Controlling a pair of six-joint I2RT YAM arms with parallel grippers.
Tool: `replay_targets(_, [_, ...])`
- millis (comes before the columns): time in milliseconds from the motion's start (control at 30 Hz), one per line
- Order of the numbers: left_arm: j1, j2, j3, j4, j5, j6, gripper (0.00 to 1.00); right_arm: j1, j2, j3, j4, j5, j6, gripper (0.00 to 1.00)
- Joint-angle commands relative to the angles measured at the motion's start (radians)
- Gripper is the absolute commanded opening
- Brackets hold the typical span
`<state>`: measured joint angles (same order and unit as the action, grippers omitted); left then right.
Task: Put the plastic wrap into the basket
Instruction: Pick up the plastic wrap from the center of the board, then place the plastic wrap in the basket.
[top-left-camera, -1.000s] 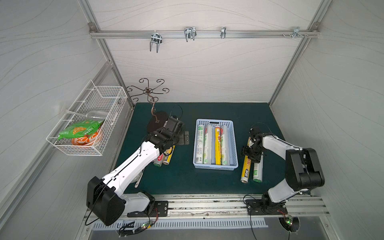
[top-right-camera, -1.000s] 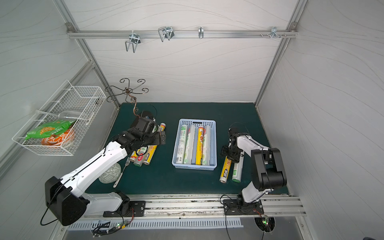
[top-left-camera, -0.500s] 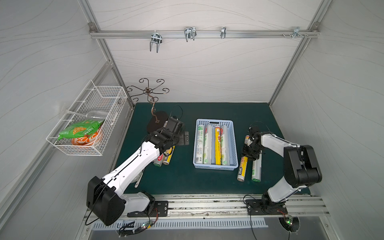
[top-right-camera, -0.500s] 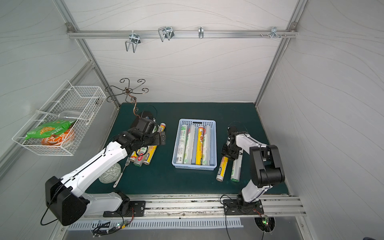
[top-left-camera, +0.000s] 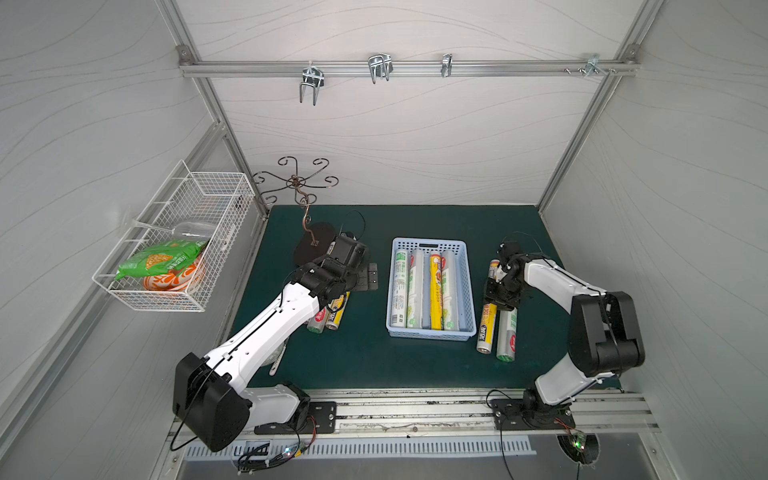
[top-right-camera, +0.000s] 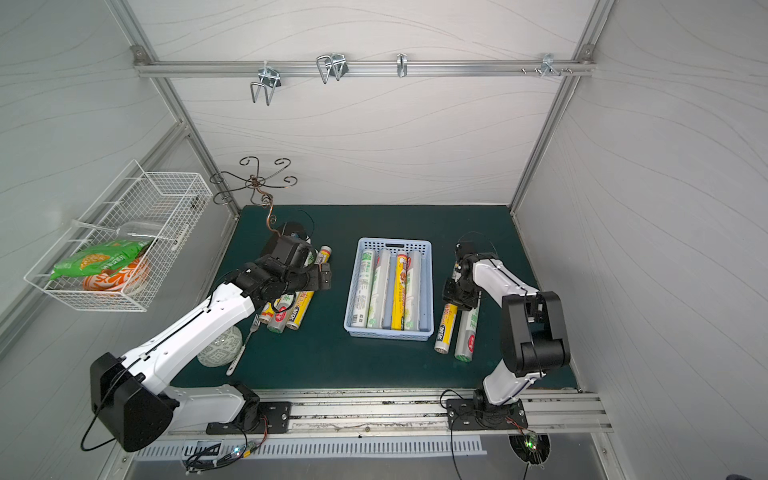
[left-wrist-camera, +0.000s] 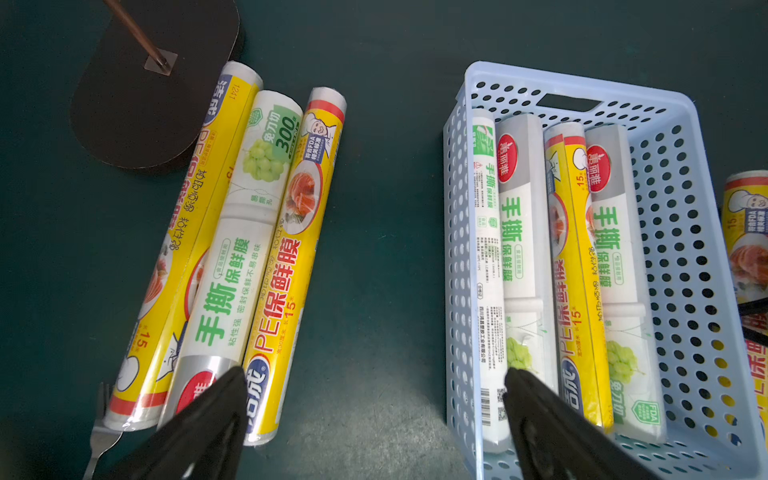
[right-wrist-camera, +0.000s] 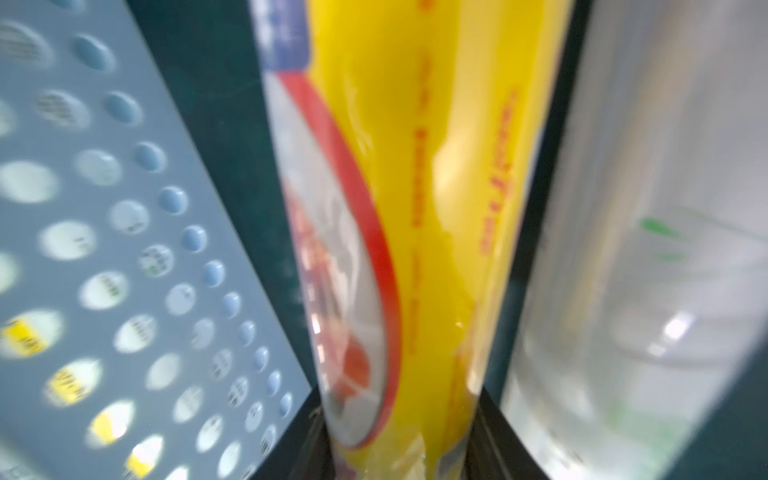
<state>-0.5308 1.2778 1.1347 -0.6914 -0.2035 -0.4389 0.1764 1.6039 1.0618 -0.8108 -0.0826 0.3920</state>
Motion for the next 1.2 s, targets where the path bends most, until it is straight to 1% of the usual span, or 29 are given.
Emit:
replay_targets(0, [0.005,-0.022,0.011,0.024,-0.007,0.008,0.98,0.0,-0.066,0.067,-0.11,0.029,-0.03,0.29])
replay_targets(267, [0.004,-0.034,0.007,0.017,-0.01,0.008,0.98,0.001,-0.118,0.203,-0.237,0.058,-0.059,0.29])
replay_targets(433, [0.004,-0.043,0.007,0.012,-0.014,0.011,0.98,0.012,-0.124,0.299,-0.299,0.024,-0.063,0.29])
replay_targets(567, [0.004,-0.054,0.007,0.006,-0.018,0.01,0.98,0.039,-0.101,0.379,-0.334,-0.043,-0.058,0.3])
replay_targets(767, [0.005,-0.072,0.008,-0.003,-0.028,0.009,0.98,0.107,-0.036,0.492,-0.355,-0.097,-0.018,0.3])
replay_targets(1167, [0.006,-0.105,0.0,-0.029,-0.056,0.014,0.98,0.214,0.078,0.621,-0.316,-0.12,0.076,0.3])
